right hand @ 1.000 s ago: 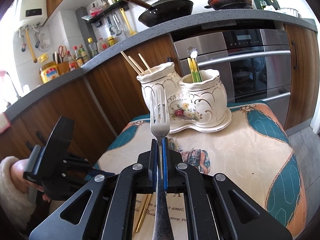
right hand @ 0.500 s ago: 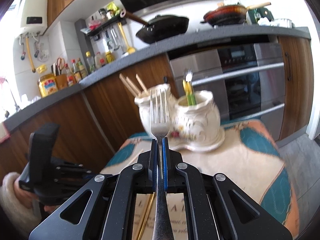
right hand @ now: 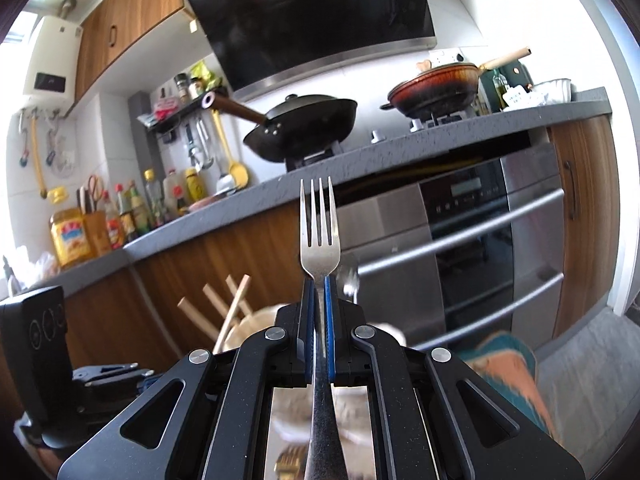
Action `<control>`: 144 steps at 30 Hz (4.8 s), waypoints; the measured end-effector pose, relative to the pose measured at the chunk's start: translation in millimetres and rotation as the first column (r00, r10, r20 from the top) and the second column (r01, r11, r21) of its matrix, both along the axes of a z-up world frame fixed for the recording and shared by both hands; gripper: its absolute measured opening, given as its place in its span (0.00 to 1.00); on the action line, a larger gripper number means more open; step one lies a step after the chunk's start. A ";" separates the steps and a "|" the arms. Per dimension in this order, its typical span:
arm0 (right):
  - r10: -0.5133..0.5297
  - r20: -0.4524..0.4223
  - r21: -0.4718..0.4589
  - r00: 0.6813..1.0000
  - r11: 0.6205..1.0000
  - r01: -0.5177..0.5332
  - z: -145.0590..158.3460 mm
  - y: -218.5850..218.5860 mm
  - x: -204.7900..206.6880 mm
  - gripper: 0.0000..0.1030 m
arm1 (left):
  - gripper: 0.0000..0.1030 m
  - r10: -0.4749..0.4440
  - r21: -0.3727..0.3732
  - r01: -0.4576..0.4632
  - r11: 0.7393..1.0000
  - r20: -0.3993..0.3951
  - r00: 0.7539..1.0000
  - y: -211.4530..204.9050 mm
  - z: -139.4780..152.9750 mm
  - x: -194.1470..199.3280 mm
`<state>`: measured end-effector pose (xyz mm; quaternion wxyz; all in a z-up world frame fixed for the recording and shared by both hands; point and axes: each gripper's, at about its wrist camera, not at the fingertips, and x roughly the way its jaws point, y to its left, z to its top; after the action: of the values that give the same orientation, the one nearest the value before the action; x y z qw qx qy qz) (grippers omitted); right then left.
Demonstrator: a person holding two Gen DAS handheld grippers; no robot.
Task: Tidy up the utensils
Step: 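Carry chopstick over tall vase with left gripper while right carries fork over short cup, then drop chopstick into tall vase with left gripper while right drops fork into short cup, then withdraw both open grippers from the holder back over the gold cutlery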
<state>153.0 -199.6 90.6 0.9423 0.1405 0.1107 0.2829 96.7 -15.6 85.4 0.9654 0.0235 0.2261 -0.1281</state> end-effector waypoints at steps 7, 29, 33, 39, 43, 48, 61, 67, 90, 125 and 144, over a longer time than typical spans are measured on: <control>-0.004 0.004 0.012 1.000 1.000 0.004 5.9 12.9 35.9 0.06 | 0.06 0.038 -0.030 -0.036 0.999 0.060 0.997 26.6 25.9 33.1; -0.143 0.039 0.100 0.989 0.985 0.138 -25.0 13.7 70.0 0.06 | 0.06 0.062 -0.202 -0.010 0.979 0.252 0.966 17.6 35.1 83.0; -0.164 0.056 0.060 0.985 0.985 0.161 -29.1 20.3 71.7 0.06 | 0.06 0.056 -0.161 -0.011 0.987 0.277 0.959 12.3 35.3 81.3; -0.177 0.060 0.038 0.982 0.984 0.175 -31.7 22.1 72.4 0.06 | 0.06 0.040 -0.103 -0.007 0.995 0.319 0.947 7.5 35.0 72.7; -0.190 0.082 0.027 0.978 0.982 0.188 -28.8 25.0 74.4 0.06 | 0.06 0.025 -0.064 -0.003 0.998 0.339 0.941 -3.3 39.8 73.3; -0.198 0.097 0.002 0.975 0.980 0.199 -29.0 31.1 79.5 0.06 | 0.06 0.000 0.051 -0.020 0.999 0.360 0.933 -26.4 30.2 75.6; -0.186 0.091 -0.060 0.978 0.979 0.192 -40.0 32.1 71.3 0.06 | 0.06 -0.011 0.093 -0.019 0.995 0.312 0.950 -23.8 17.0 64.3; -0.168 0.055 -0.038 0.984 0.985 0.170 -43.1 19.2 53.4 0.06 | 0.06 0.005 0.082 -0.028 0.996 0.268 0.964 -19.8 11.5 54.1; -0.120 -0.052 -0.051 0.991 0.992 0.118 -63.7 9.3 25.1 0.06 | 0.12 0.090 0.002 -0.090 0.996 0.052 0.995 -18.3 -3.0 47.2; -0.162 -0.011 -0.013 0.987 0.987 0.162 -51.9 -19.2 -20.4 0.86 | 0.87 0.176 -0.108 -0.167 0.980 0.078 0.981 6.0 4.3 -29.8; -0.147 -0.032 -0.206 0.989 0.969 0.137 -83.7 -20.4 -91.8 0.95 | 0.94 0.238 -0.003 -0.241 0.971 -0.125 0.963 18.2 -59.2 -83.9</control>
<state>61.1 -220.0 6.9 0.9667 0.0577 0.1510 0.1984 12.8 2.6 26.2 0.9581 -0.0206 0.2854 -0.0137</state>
